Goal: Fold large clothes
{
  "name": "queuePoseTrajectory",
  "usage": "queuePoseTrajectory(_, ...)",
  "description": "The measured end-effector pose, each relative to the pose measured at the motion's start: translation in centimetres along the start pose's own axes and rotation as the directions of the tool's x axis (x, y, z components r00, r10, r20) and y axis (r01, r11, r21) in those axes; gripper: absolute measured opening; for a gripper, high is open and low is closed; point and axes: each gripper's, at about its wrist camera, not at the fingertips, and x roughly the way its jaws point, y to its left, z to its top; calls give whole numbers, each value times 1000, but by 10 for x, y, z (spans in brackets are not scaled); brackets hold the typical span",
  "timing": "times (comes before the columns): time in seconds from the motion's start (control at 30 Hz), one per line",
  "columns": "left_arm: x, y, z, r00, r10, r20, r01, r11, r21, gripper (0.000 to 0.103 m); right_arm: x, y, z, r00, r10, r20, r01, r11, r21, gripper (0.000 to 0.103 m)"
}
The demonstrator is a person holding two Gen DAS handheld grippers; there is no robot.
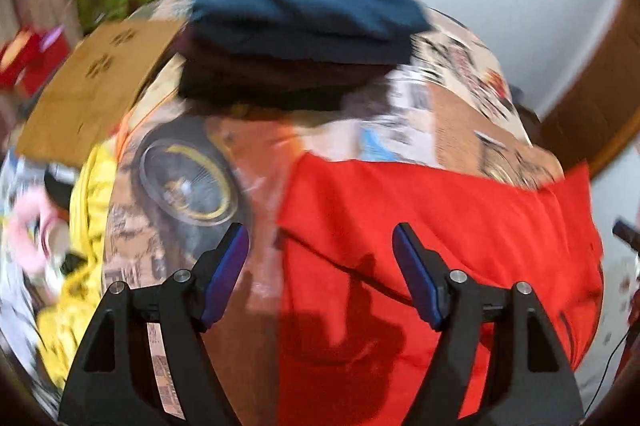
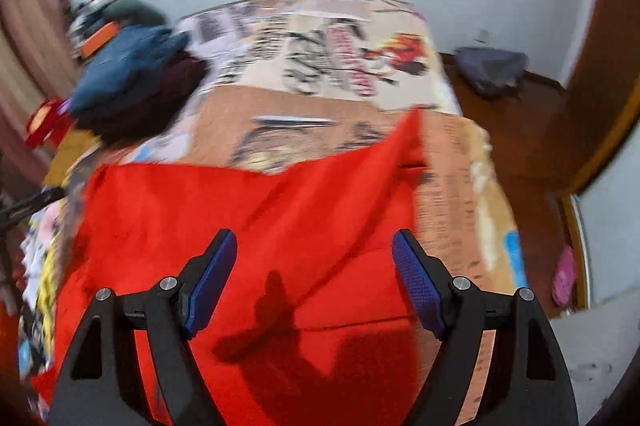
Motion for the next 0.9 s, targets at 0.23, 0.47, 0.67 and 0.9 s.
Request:
queuePoseTrajectory(0.23, 48, 29, -10, 972, -191, -136, 162, 966, -200, 74, 50, -56, 10, 993, 66, -96, -43, 974, 221, 77)
queuePoseTrajectory(0.47, 83, 23, -16, 934, -310, -177, 249, 921, -300, 73, 90, -63, 10, 951, 276, -141, -209, 906, 368, 80)
queuePoseTrajectory(0.67, 81, 11, -18, 948, -281, -149, 246, 945, -216, 23, 92, -59, 6, 955, 277, -108, -219, 901, 374, 49)
queuePoseTrajectory(0.9, 44, 15, 10, 937, -346, -48, 328, 918, -224, 9, 82, -33, 6, 962, 227, -149, -191, 956, 225, 21)
